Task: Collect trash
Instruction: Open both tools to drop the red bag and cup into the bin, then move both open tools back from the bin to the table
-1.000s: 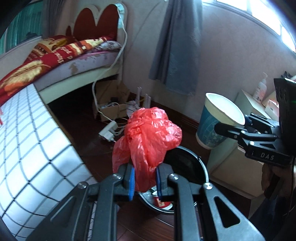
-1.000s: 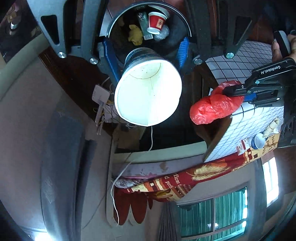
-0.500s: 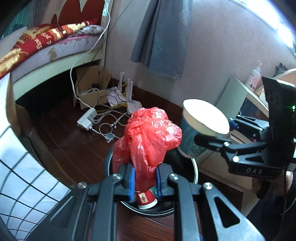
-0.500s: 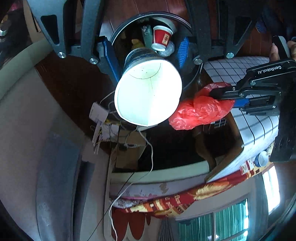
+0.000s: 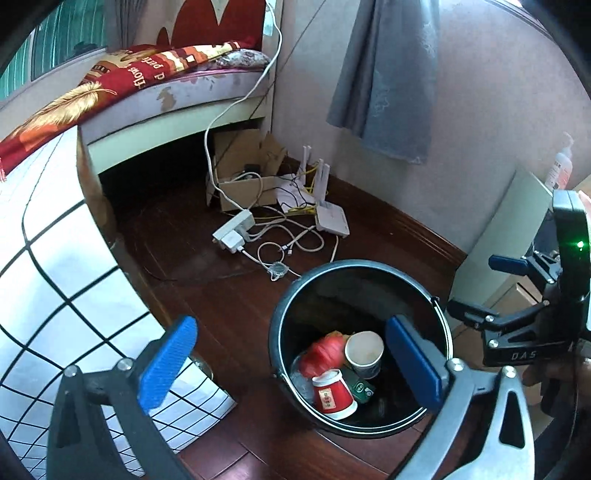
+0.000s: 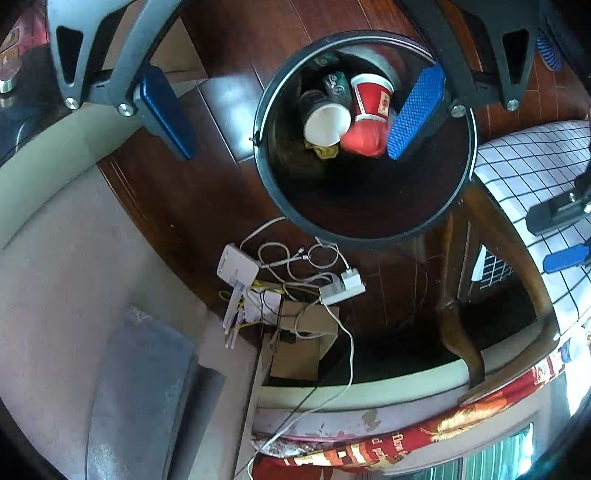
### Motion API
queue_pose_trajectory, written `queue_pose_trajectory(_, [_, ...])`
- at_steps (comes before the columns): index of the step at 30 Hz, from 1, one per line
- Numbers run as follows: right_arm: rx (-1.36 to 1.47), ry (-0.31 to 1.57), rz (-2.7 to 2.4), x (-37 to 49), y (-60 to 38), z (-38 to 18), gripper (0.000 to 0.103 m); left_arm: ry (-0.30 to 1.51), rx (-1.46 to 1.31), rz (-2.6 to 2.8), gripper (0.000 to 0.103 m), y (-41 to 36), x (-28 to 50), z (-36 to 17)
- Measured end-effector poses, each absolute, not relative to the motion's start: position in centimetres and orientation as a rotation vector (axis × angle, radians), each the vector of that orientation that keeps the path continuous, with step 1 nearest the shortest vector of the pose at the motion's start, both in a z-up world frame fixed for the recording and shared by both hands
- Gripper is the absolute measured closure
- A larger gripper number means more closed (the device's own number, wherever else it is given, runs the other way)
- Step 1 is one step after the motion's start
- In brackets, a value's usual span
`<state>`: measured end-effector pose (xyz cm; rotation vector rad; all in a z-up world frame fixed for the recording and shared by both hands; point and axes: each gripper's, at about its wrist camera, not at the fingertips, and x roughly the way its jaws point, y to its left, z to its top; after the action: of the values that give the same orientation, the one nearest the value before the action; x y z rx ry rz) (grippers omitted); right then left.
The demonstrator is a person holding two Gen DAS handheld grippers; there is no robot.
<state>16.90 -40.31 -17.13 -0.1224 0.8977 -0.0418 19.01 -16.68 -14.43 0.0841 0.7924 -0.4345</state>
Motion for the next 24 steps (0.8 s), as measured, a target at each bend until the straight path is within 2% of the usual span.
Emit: queue_pose_trajectory(24, [-0.112, 0.753, 0.04, 16.7, -35.8, -12.3, 0.0, 0.675, 0.104, -0.346, 0.0, -13.3, 18.5, -10.3])
